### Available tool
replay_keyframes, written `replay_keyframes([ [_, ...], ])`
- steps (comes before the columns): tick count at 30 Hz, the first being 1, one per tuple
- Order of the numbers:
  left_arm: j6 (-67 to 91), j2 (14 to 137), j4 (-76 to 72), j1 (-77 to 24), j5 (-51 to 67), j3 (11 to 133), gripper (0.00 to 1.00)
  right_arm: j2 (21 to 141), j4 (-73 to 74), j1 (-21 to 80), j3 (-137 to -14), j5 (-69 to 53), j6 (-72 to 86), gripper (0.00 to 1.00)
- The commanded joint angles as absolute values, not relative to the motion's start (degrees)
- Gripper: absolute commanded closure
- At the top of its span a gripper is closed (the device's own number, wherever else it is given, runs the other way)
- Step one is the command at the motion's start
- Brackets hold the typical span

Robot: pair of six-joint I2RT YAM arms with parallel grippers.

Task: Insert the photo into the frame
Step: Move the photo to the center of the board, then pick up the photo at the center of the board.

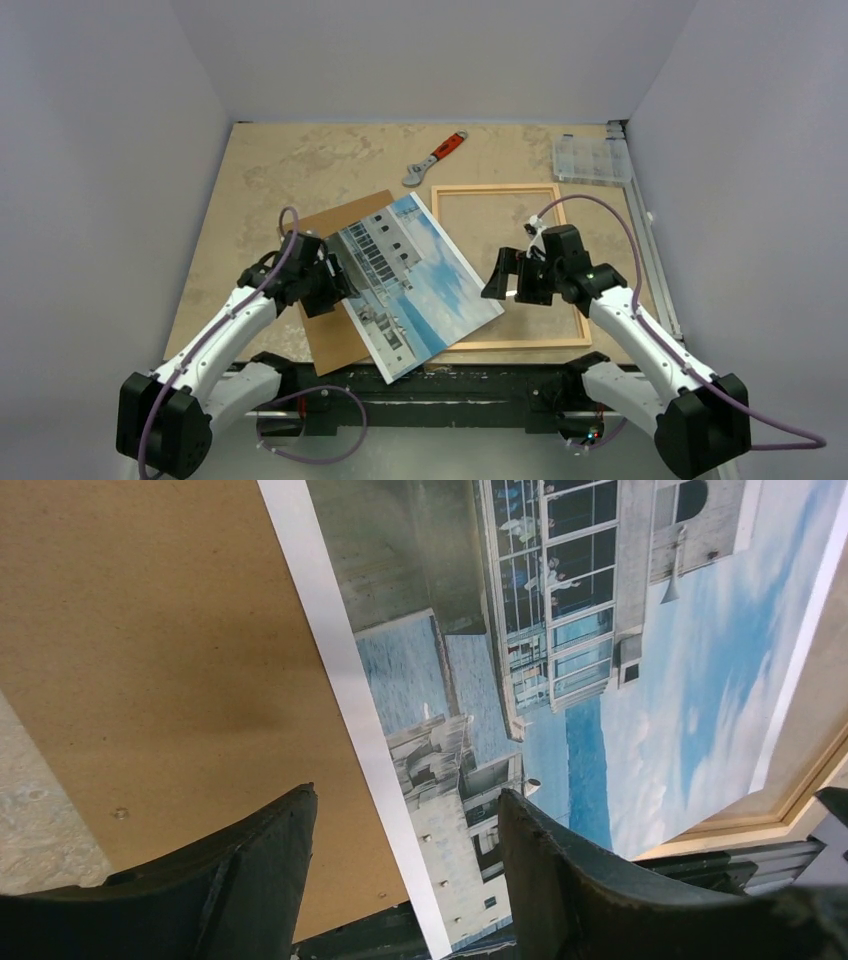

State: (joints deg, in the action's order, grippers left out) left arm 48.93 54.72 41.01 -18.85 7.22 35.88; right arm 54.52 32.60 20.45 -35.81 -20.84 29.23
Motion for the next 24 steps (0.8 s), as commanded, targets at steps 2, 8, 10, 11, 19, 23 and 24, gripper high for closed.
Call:
replay_keyframes([
  [2, 51.14, 58.93, 38.13, -22.14, 4.78, 38.31, 0.35, 60.87, 30.05, 20.34, -42.04, -16.1, 26.45, 0.03],
  [8, 51.38, 63.58, 36.13, -23.75, 4.31, 38.08, 0.36, 76.91, 22.5, 20.3, -47.46, -26.44, 22.02, 0.08],
  [10, 51.05, 65.01, 35.15, -23.85, 4.34, 37.63, 0.36, 81.6, 20.92, 20.3, -49.53, -29.85, 20.07, 0.08],
  [11, 50.94, 65.54, 34.62, -23.88, 4.41, 37.25, 0.36, 83.64, 20.26, 20.3, -50.48, -31.27, 19.38, 0.08],
  [19, 50.12, 70.29, 29.88, -23.9, 6.17, 35.57, 0.36, 93.25, 12.1, 20.25, -52.61, -43.93, 22.76, 0.19],
  [23, 50.14, 71.55, 28.31, -23.86, 6.68, 34.95, 0.36, 94.29, 10.96, 20.28, -52.73, -46.89, 23.06, 0.27],
  [24, 50.1, 71.81, 27.93, -23.92, 6.76, 34.86, 0.37, 94.61, 10.46, 20.29, -52.46, -48.0, 23.41, 0.3],
])
